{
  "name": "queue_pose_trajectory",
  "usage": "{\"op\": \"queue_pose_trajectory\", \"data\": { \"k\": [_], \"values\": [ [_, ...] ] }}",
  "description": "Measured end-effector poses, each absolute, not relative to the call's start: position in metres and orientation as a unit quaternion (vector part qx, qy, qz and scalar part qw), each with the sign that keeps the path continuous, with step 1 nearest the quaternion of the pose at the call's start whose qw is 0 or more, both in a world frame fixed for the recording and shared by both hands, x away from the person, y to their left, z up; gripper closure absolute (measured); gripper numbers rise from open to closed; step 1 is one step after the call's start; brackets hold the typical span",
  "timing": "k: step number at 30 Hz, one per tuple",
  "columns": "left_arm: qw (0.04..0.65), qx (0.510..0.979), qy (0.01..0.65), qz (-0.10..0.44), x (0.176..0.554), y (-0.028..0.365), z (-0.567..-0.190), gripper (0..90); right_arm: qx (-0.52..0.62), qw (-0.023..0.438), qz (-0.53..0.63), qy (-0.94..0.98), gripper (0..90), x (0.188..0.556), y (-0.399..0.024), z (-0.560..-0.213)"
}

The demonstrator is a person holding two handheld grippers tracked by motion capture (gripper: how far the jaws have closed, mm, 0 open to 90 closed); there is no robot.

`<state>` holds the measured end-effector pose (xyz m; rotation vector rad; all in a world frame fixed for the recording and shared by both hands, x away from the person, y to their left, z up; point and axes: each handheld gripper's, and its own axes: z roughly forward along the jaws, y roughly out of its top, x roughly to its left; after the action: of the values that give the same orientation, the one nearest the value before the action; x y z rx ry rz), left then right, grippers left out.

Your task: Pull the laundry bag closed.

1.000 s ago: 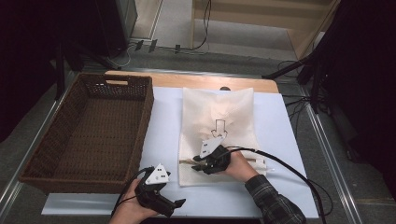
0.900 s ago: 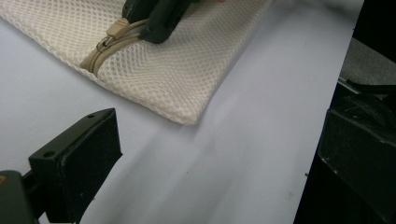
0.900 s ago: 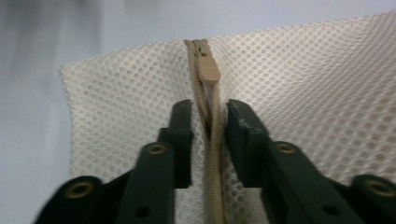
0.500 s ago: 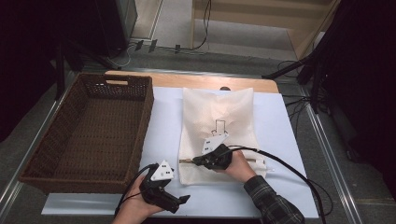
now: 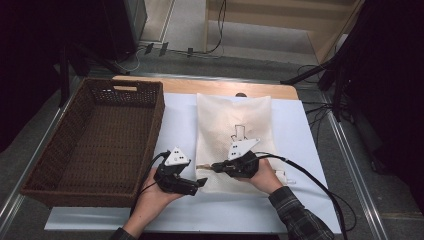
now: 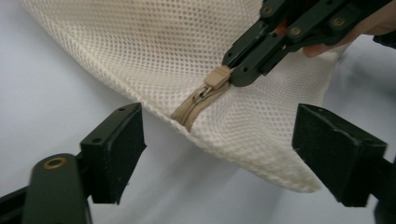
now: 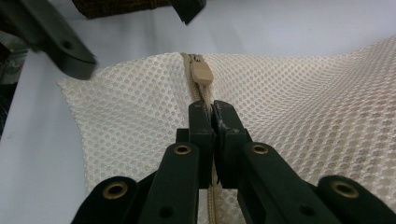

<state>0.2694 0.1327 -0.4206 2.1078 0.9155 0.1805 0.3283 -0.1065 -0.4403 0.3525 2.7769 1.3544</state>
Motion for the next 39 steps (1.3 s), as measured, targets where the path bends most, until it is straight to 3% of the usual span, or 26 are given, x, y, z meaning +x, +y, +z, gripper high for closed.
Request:
{"op": "queue_pose_trajectory", "data": {
  "k": [9,21,31,39],
  "values": [
    [0.424,0.824,0.374,0.031,0.286,0.132,-0.427,28.2,0.118,0.021,0.451,0.884,88.1,0.325,-0.124,-0.435],
    [0.419,0.839,0.347,-0.012,0.295,0.128,-0.442,51.3,0.125,0.024,0.459,0.879,88.1,0.322,-0.128,-0.437],
    [0.413,0.854,0.316,0.011,0.295,0.125,-0.442,78.4,0.131,0.016,0.454,0.881,88.1,0.321,-0.127,-0.442],
    [0.382,0.871,0.307,0.030,0.291,0.121,-0.442,84.6,0.133,0.015,0.447,0.884,85.5,0.321,-0.123,-0.448]
  ]
}}
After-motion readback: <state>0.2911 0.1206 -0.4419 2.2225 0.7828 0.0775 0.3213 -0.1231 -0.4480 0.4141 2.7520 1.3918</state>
